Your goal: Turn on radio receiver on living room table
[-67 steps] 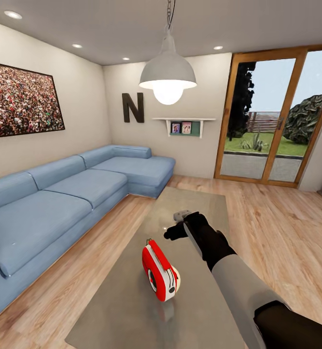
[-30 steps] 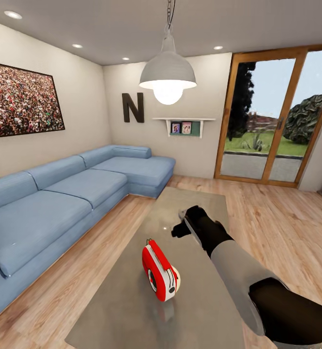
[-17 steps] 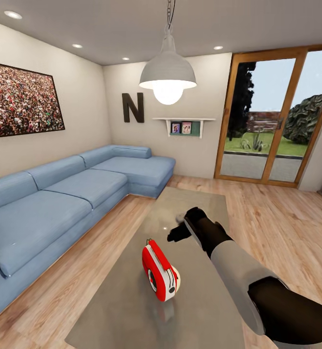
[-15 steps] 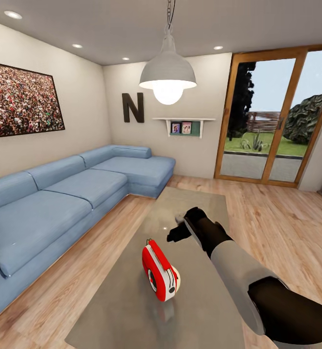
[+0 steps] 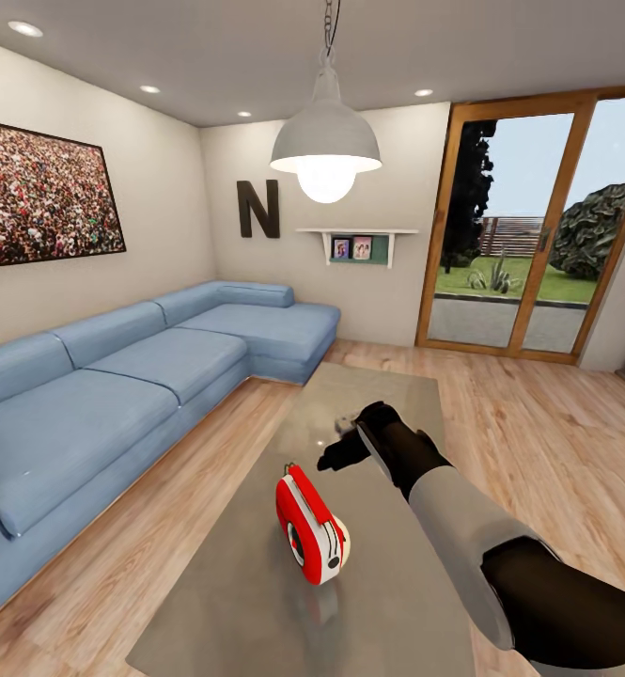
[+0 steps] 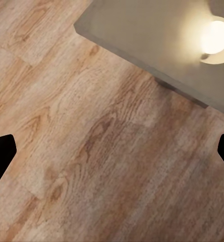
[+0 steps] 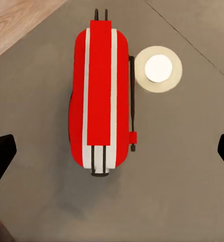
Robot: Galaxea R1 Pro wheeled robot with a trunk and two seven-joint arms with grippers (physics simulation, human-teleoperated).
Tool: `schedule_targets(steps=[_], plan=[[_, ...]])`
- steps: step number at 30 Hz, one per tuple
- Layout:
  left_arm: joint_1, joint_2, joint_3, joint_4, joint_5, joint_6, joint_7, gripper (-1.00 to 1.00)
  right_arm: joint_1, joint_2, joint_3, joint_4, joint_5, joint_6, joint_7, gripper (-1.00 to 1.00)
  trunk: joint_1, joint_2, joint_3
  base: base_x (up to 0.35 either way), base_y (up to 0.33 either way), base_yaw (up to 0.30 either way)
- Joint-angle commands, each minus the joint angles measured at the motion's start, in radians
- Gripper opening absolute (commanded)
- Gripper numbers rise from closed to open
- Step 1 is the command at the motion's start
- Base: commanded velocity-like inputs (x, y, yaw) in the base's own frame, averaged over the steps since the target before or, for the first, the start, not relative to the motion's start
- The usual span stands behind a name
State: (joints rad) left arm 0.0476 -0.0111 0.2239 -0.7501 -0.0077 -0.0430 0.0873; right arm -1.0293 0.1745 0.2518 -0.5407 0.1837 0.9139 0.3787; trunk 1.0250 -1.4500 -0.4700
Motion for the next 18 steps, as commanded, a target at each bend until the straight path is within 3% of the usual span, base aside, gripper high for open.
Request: schedule_targets(steps=[1,15,18], plan=[[0.0,0.0,0.001,0.0,0.0,0.0,0.0,1.0,0.0,0.0,0.0,0.0,0.0,0.0,0.0,1.0,0.0,0.0,0.0,0.0,0.0,0.0],[0.0,0.001,0.004,0.0,0.009,0.0,-0.007,1.0,0.0,0.0,0.0,-0.002,0.003,-0.005,0.0,1.0,0.0,0.0,0.0,0.0,0.0,0.0],[0.0,0.0,0.003,0.0,0.009,-0.002,-0.007,1.0,0.0,0.0,0.0,-0.002,0.002,-0.005,0.0,1.0,0.011,-0.021,-0.009,0.0,0.0,0.0]])
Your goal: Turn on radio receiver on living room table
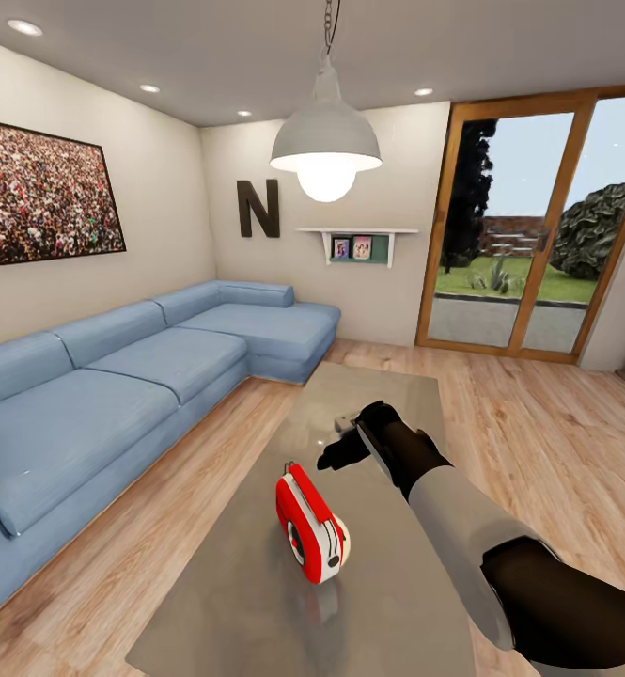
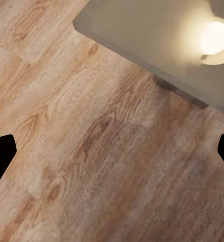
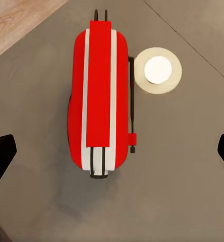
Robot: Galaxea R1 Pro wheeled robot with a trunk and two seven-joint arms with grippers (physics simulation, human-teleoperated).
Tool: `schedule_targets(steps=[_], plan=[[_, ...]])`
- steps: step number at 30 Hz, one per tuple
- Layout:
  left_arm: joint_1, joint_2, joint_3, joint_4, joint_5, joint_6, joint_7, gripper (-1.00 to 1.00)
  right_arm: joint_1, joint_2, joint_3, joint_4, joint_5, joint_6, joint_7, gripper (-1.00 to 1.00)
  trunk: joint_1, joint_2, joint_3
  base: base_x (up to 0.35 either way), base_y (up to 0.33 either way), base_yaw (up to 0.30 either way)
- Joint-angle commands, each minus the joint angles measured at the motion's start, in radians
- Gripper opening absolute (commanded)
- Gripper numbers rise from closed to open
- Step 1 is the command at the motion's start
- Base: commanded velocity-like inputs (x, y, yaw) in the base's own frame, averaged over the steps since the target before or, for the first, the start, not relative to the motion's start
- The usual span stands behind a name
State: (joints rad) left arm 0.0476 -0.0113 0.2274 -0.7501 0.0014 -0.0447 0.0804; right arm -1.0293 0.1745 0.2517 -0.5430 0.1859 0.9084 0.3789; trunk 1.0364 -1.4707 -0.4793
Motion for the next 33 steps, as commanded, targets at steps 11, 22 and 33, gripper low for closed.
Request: schedule_targets(steps=[11,22,33], plan=[[0.0,0.003,0.011,0.0,-0.004,-0.041,0.009,1.0,0.0,0.0,0.0,0.0,0.0,0.0,0.0,1.0,0.042,-0.077,-0.035,0.0,0.0,0.0],[0.0,0.015,0.066,0.004,-0.011,-0.039,0.019,1.0,0.0,0.0,-0.001,-0.003,0.0,-0.001,-0.001,1.0,0.084,-0.154,-0.069,0.0,0.0,0.0],[0.0,0.019,0.073,0.023,-0.012,-0.041,0.047,1.0,0.0,0.0,0.0,-0.003,0.001,-0.001,0.001,1.0,0.127,-0.231,-0.103,0.0,0.0,0.0]])
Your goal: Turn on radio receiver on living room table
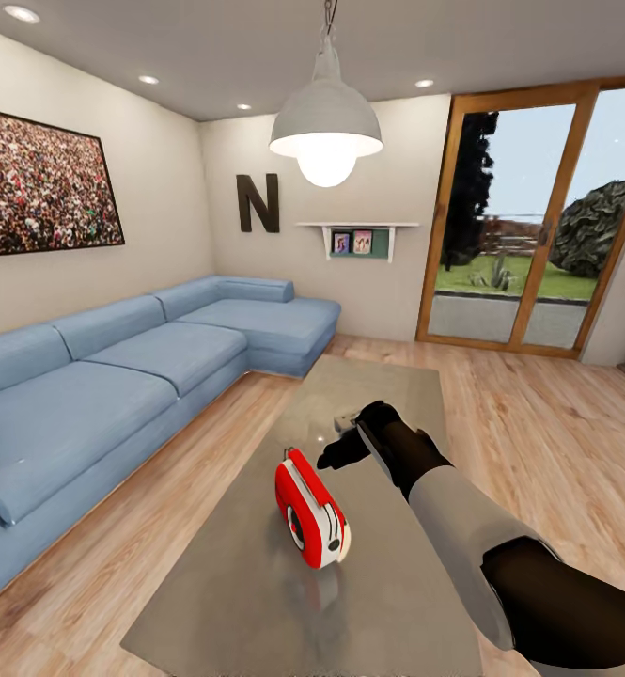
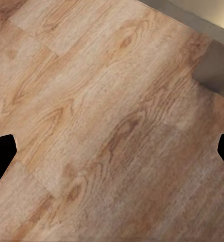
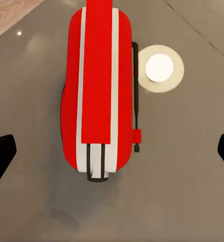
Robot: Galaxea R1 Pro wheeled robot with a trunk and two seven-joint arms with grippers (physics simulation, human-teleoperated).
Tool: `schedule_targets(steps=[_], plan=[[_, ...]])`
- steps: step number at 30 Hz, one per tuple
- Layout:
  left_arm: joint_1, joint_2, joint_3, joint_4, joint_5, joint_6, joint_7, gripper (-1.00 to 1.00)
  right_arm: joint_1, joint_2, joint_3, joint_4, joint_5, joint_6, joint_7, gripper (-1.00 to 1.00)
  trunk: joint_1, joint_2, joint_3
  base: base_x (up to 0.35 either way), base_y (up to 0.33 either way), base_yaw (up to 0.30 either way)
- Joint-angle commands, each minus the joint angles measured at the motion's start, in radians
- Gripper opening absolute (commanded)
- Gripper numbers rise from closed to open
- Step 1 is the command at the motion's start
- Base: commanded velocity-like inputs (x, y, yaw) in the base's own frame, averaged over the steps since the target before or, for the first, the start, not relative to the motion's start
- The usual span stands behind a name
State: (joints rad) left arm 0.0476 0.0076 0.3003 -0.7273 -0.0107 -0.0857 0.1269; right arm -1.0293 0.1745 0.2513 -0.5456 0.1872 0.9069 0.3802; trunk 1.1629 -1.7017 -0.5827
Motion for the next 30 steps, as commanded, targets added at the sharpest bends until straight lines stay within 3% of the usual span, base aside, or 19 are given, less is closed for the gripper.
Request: schedule_targets(steps=[1,8,12,23,30], plan=[[0.0,0.0,0.001,0.0,0.0,0.0,0.005,1.0,0.0,0.0,0.0,0.0,0.0,0.0,0.0,1.0,0.0,0.0,0.0,0.0,0.0,0.0],[0.0,0.0,0.005,0.0,0.0,0.0,0.026,1.0,0.0,0.0,0.0,0.0,0.0,0.0,0.0,1.0,0.0,0.0,0.0,0.0,0.0,0.0],[0.0,0.0,0.006,0.0,0.0,0.0,0.026,1.0,0.0,0.0,0.0,0.0,0.0,-0.001,0.0,1.0,0.015,-0.028,-0.013,0.0,0.0,0.0],[0.0,-0.001,0.004,0.006,0.0,0.001,0.021,1.0,0.0,0.0,0.0,-0.001,0.0,-0.01,0.0,1.0,0.015,-0.028,-0.013,0.003,0.0,0.0],[0.0,-0.001,0.006,0.006,0.0,0.006,0.02,1.0,0.0,0.0,0.0,-0.001,0.0,-0.01,0.0,1.0,0.015,-0.028,-0.013,0.203,0.0,0.0]])
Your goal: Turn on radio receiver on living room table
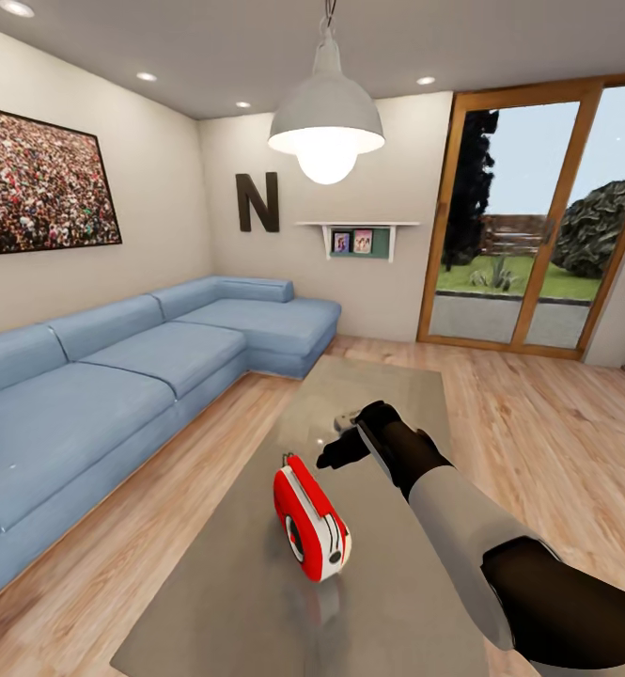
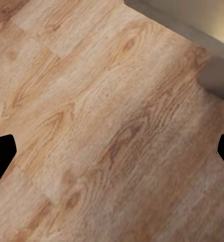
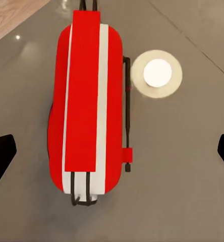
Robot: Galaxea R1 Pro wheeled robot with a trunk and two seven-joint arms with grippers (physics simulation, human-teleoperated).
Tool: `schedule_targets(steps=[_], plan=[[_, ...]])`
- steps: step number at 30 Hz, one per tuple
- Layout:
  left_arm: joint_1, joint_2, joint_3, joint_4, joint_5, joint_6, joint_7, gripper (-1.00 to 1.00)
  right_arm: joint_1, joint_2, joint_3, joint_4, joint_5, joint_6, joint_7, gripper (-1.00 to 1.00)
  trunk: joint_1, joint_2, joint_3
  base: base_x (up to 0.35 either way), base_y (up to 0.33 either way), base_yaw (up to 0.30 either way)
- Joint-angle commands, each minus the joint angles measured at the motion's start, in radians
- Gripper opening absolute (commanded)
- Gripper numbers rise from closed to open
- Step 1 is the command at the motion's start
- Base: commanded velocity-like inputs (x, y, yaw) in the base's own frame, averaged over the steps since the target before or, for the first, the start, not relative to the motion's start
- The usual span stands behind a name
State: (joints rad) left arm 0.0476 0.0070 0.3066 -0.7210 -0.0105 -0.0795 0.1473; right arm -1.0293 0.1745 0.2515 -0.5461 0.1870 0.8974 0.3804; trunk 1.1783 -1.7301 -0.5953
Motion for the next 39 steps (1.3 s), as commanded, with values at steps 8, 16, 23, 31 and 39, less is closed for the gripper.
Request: schedule_targets(steps=[8,16,23,31,39], plan=[[0.0,-0.001,0.0,0.0,0.0,-0.002,0.001,1.0,0.0,0.0,0.0,0.0,0.0,0.0,0.0,1.0,0.0,0.0,0.0,0.03,0.0,0.0],[0.0,-0.006,-0.006,-0.001,0.008,-0.007,0.0,1.0,0.0,0.0,0.0,0.0,-0.001,0.0,0.001,1.0,0.0,0.0,0.0,0.0,0.0,0.0],[0.0,-0.006,-0.006,-0.001,0.003,-0.009,0.0,1.0,0.0,0.0,0.0,0.0,-0.001,0.0,0.001,1.0,0.0,0.0,0.0,0.0,0.0,0.0],[0.0,-0.004,-0.006,-0.001,0.0,-0.009,0.0,1.0,0.0,0.0,0.0,0.0,-0.001,0.0,0.0,1.0,0.0,0.0,-0.002,0.0,0.0,0.001],[0.0,-0.003,-0.006,-0.001,0.0,-0.01,0.001,1.0,0.0,0.0,0.0,0.0,-0.001,0.0,0.0,1.0,0.0,0.0,-0.013,0.0,0.0,0.069]])
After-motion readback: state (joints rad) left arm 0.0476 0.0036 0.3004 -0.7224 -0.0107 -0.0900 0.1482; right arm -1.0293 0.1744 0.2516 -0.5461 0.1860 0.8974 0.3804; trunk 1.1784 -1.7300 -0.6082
